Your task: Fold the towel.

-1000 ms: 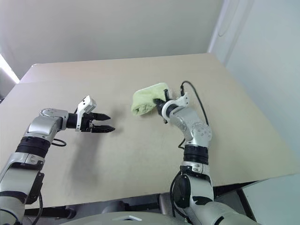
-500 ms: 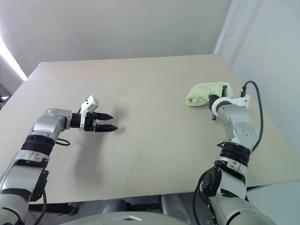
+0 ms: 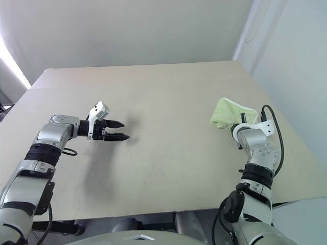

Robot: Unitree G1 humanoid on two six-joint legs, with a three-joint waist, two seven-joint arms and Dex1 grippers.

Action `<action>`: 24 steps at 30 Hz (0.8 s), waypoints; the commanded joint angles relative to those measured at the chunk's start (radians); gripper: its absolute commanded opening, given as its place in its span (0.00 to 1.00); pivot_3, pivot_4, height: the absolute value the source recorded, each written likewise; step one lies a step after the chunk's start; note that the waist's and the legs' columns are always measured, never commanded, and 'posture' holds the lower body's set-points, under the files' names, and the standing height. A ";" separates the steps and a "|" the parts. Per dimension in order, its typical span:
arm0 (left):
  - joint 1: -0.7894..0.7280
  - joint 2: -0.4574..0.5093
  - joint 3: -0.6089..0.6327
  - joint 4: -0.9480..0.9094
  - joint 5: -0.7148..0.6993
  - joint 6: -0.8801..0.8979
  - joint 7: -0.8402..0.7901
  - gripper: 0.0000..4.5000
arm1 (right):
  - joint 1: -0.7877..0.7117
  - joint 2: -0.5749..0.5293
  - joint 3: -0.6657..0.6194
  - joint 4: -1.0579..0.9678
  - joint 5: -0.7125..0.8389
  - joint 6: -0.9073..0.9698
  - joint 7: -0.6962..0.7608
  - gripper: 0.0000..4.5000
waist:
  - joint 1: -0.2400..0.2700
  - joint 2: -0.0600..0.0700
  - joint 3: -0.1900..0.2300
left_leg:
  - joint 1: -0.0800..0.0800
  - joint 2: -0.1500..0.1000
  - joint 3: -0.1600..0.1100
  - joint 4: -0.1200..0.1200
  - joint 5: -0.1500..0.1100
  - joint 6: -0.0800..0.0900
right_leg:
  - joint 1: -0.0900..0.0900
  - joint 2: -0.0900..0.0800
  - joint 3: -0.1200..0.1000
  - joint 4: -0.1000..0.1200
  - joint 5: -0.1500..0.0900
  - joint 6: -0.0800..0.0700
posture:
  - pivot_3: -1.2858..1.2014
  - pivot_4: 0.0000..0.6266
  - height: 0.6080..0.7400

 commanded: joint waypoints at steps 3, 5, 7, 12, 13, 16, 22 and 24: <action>-0.002 0.011 0.014 -0.024 0.006 -0.018 0.003 0.97 | -0.018 -0.005 -0.042 0.034 -0.042 -0.025 0.000 0.26 | 0.001 0.000 0.000 | 0.010 0.000 0.000 0.000 0.000 0.000 | 0.004 0.000 0.000 0.000 0.000 0.000 | 0.52 0.00 0.79; 0.001 0.012 0.014 -0.025 0.007 -0.019 0.003 0.97 | -0.023 0.001 -0.055 0.033 -0.039 -0.028 -0.009 0.41 | 0.003 0.000 0.000 | 0.010 0.000 0.000 0.000 0.000 0.000 | 0.004 0.000 0.000 0.000 0.000 0.000 | 0.52 0.00 0.79; 0.002 0.012 0.015 -0.023 0.008 -0.020 0.004 0.97 | -0.024 0.011 -0.072 0.021 -0.017 -0.027 -0.007 0.57 | 0.004 -0.001 0.000 | 0.010 0.000 0.000 0.000 0.000 0.000 | 0.004 0.000 0.000 0.000 0.000 0.000 | 0.52 0.00 0.79; -0.002 0.011 0.016 -0.015 0.011 -0.022 0.005 0.97 | -0.006 0.066 -0.135 -0.057 0.035 -0.064 -0.037 0.79 | 0.011 -0.002 -0.001 | 0.010 0.000 -0.001 0.000 0.000 0.000 | 0.004 0.000 0.000 0.000 0.001 0.002 | 0.52 0.00 0.79; -0.005 0.011 0.016 -0.012 0.012 -0.021 0.005 0.97 | 0.005 0.077 -0.140 -0.083 0.033 -0.073 -0.047 0.79 | 0.014 -0.002 -0.001 | 0.010 0.000 -0.001 0.000 0.000 0.000 | 0.004 0.000 -0.001 0.000 0.001 0.002 | 0.52 0.00 0.79; -0.010 0.010 0.018 -0.004 0.014 -0.024 0.006 0.97 | 0.047 0.100 -0.125 -0.181 -0.004 -0.100 -0.071 0.79 | 0.026 -0.002 -0.001 | 0.010 0.000 -0.002 -0.001 0.000 0.000 | 0.004 0.000 -0.001 0.000 0.000 0.001 | 0.52 0.00 0.79; -0.026 0.000 0.018 0.032 0.022 -0.042 0.015 0.97 | 0.139 0.026 0.033 -0.348 -0.289 -0.128 -0.060 0.79 | 0.028 -0.001 -0.001 | 0.009 -0.001 -0.002 -0.001 0.000 0.000 | 0.004 -0.001 -0.002 0.000 -0.001 -0.001 | 0.52 0.00 0.79; -0.033 -0.007 0.016 0.047 0.024 -0.048 0.021 0.97 | 0.139 0.000 0.075 -0.361 -0.363 -0.137 -0.030 0.79 | 0.025 0.000 0.000 | 0.009 -0.002 -0.001 -0.001 0.000 0.000 | 0.003 -0.002 -0.001 0.000 -0.002 -0.002 | 0.52 0.00 0.79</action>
